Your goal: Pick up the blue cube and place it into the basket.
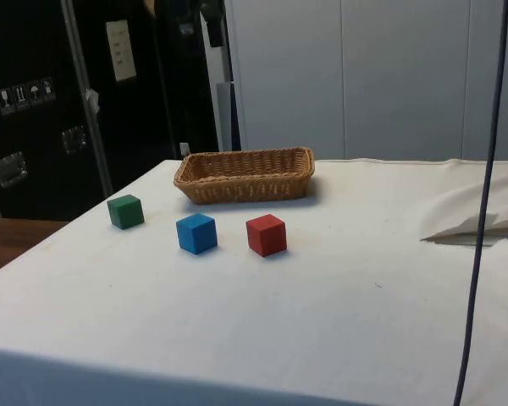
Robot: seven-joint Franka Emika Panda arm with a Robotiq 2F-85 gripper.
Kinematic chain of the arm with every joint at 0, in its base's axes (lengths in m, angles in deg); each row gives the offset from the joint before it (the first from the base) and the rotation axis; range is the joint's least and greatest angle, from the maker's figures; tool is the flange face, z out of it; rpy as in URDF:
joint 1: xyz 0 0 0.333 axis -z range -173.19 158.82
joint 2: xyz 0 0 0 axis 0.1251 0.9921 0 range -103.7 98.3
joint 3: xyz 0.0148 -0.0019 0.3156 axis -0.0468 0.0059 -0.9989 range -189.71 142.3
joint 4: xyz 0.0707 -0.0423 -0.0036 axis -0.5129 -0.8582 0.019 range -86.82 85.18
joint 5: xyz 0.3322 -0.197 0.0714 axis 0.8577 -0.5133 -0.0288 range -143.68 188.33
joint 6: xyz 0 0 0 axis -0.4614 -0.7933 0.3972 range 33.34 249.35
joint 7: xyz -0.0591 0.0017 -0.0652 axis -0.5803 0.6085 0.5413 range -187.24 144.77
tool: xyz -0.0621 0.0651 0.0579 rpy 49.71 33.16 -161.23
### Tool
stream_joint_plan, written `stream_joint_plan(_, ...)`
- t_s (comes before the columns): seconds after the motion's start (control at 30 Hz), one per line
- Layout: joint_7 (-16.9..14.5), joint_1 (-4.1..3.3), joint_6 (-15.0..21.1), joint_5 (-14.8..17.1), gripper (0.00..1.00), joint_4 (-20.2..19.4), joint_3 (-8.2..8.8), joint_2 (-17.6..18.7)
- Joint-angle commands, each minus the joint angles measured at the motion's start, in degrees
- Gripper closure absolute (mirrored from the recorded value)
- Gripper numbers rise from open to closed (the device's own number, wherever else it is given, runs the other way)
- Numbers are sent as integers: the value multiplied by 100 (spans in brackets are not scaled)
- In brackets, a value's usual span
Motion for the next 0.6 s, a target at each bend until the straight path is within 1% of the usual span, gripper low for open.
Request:
stream_joint_plan(0.0,74,-23,17,-23,0,34,-23,46)
stream_joint_plan(0.07,126,-34,86,-29,0,46,-52,109)
stream_joint_plan(0.1,172,-29,155,-34,0,57,-80,166)
stream_joint_plan(0.17,235,-46,241,-46,0,69,-109,235)
stream_joint_plan(0.27,201,-34,292,0,0,46,-120,241)
stream_joint_plan(0.3,327,-69,384,-63,0,86,-160,327)
stream_joint_plan(0.4,424,-74,516,-103,0,97,-218,407)
stream_joint_plan(0.43,493,-80,613,-155,0,97,-252,441)
stream_joint_plan(0.57,630,-97,779,-275,0,52,-332,470)
